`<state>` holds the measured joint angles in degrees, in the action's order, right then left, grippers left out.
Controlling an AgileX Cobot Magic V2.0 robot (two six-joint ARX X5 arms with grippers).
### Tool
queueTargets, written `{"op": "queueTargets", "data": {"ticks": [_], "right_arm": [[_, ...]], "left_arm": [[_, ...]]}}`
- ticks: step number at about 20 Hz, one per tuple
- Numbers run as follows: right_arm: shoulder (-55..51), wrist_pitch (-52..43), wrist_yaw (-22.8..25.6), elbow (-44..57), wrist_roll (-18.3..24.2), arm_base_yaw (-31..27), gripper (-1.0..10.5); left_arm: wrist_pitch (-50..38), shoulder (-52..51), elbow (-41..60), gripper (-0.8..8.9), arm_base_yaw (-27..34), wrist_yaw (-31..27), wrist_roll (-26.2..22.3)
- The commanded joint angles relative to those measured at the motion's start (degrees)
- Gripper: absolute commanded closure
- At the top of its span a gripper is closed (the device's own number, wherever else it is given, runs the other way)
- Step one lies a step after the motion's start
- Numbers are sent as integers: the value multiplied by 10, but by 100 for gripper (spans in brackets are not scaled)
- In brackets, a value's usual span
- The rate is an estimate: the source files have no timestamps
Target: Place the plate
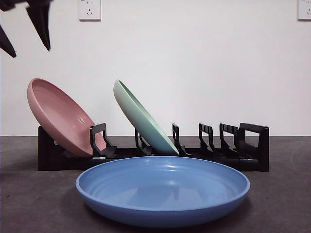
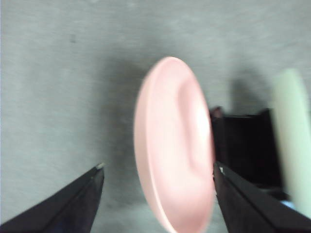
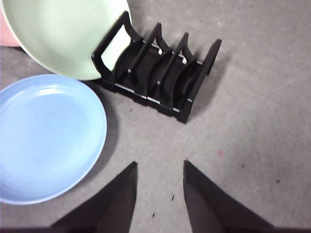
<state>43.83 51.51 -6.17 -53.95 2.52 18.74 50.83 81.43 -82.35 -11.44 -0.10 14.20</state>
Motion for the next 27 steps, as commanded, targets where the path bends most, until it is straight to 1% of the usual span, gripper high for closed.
{"op": "queueTargets", "data": {"ticks": [1, 3, 8, 10, 13, 16, 19, 20, 24, 25, 27], "right_arm": [[2, 2, 2, -4, -6, 2, 795], [2, 2, 2, -4, -6, 2, 795], [2, 2, 2, -4, -6, 2, 795], [2, 2, 2, -4, -6, 2, 795], [2, 2, 2, -4, -5, 2, 795], [2, 2, 2, -4, -5, 2, 795], [1, 2, 2, -4, -5, 2, 795], [1, 2, 2, -4, -5, 2, 795], [1, 2, 2, -4, -5, 2, 795], [1, 2, 2, -4, -5, 2, 795], [1, 3, 2, -4, -5, 2, 795]], "left_arm": [[23, 55, -46, 451, -15, -43, -18], [39, 87, -64, 451, -22, -64, -18], [37, 111, -65, 454, -22, -79, -17], [37, 115, -65, 501, -22, -79, -17], [37, 126, -65, 516, -22, -79, -17], [45, 133, -65, 615, -22, -79, -17], [43, 133, -65, 767, -22, -79, -17], [42, 133, -65, 804, -22, -79, -17], [45, 133, -86, 803, -22, -79, -17], [55, 133, -99, 803, -22, -85, -17], [86, 133, -135, 803, -22, -115, -23]]}}
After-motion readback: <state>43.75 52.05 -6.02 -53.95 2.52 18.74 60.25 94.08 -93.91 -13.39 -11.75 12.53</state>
